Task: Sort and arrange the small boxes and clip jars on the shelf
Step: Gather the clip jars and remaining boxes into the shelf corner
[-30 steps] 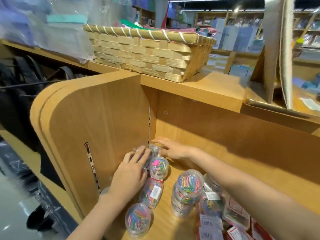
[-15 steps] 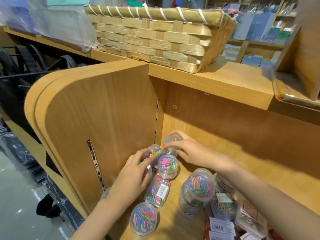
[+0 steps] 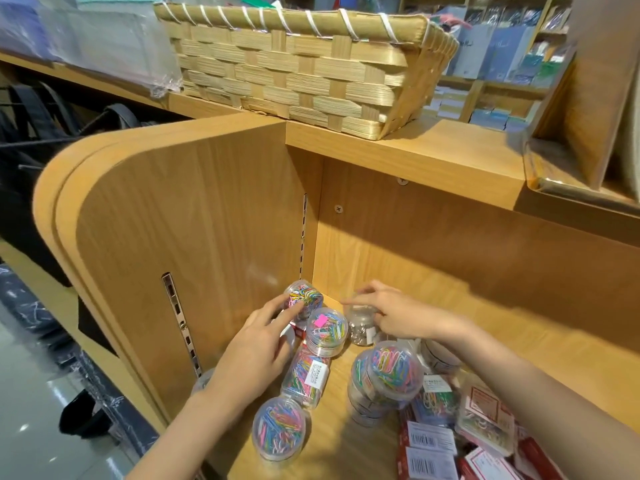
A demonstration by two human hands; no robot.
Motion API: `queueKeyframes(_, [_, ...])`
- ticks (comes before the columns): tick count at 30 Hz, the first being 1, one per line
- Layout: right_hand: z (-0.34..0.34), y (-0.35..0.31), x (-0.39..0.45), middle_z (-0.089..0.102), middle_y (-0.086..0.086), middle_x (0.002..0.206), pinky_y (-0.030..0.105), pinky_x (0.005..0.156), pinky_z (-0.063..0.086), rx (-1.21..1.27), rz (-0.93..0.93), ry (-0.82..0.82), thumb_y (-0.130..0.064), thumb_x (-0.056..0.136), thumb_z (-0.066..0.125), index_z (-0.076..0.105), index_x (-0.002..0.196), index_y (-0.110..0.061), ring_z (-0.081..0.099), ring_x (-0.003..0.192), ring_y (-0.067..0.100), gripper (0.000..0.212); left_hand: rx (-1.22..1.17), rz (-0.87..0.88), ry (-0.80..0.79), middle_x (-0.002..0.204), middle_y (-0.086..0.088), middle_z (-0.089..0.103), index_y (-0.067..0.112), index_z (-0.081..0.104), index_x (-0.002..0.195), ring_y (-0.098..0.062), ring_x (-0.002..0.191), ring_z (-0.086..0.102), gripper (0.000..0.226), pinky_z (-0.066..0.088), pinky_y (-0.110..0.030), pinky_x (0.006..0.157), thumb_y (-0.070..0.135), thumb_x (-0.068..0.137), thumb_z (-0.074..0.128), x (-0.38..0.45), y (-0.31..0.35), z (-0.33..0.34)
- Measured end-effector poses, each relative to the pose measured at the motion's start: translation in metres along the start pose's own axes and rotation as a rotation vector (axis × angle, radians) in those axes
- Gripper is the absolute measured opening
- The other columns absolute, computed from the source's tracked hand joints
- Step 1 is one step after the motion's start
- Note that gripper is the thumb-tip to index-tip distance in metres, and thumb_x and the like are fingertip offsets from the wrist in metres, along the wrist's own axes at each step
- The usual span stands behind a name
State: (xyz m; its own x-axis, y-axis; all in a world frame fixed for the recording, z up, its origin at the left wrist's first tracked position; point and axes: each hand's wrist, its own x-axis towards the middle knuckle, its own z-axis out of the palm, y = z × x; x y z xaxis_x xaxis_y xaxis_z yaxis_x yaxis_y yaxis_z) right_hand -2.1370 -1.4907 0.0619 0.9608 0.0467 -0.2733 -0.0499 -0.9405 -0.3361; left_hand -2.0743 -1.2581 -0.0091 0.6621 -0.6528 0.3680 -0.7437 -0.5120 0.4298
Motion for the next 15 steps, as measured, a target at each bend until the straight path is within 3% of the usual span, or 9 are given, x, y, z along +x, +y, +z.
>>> queueKeyframes(3, [-0.012,-0.003,-0.007,0.045,0.000,0.125,0.038,0.108,0.032,0.016,0.029,0.026,0.001,0.089,0.040,0.033,0.140,-0.035,0.036,0.127,0.020,0.063,-0.017,-0.006,-0.009,0.143,0.002,0.038,0.023,0.043,0.137,-0.021,0.122,0.045,0.055,0.039,-0.034,0.098,0.010,0.085,0.053,0.000,0.000,0.001])
queueKeyframes(6, [-0.020,-0.012,-0.007,0.053,-0.002,0.125,0.035,0.104,0.037,0.053,-0.039,0.101,-0.020,0.091,0.055,0.046,0.133,-0.026,0.048,0.117,0.015,0.044,-0.028,-0.012,-0.009,0.143,0.002,0.038,0.023,0.043,0.137,-0.022,0.121,0.046,0.056,0.039,-0.033,0.098,0.007,0.084,0.055,0.000,0.002,0.000])
queueKeyframes(9, [-0.017,-0.028,0.002,0.055,-0.002,0.126,0.030,0.095,0.042,0.071,-0.085,0.045,-0.033,0.081,0.068,0.054,0.124,-0.023,0.054,0.107,0.013,0.046,-0.033,-0.026,-0.022,0.144,0.003,0.036,0.024,0.042,0.138,-0.021,0.122,0.045,0.056,0.039,-0.033,0.098,0.008,0.085,0.053,-0.001,0.004,-0.003])
queueKeyframes(12, [-0.007,-0.040,0.015,0.054,-0.004,0.121,0.022,0.083,0.035,-0.015,-0.109,-0.033,-0.036,0.074,0.075,0.053,0.119,-0.020,0.046,0.102,0.010,0.053,-0.046,-0.039,-0.028,0.143,0.004,0.036,0.024,0.043,0.136,-0.020,0.122,0.046,0.051,0.039,-0.031,0.098,0.016,0.086,0.045,-0.001,0.005,-0.004])
queueKeyframes(15, [0.001,-0.044,0.023,0.052,-0.005,0.109,0.029,0.079,0.035,-0.058,-0.115,-0.043,-0.035,0.071,0.077,0.047,0.113,-0.020,0.041,0.099,0.013,0.054,-0.073,-0.048,-0.019,0.142,0.004,0.038,0.023,0.046,0.134,-0.020,0.123,0.046,0.055,0.039,-0.031,0.099,0.025,0.080,0.035,-0.002,0.006,-0.005])
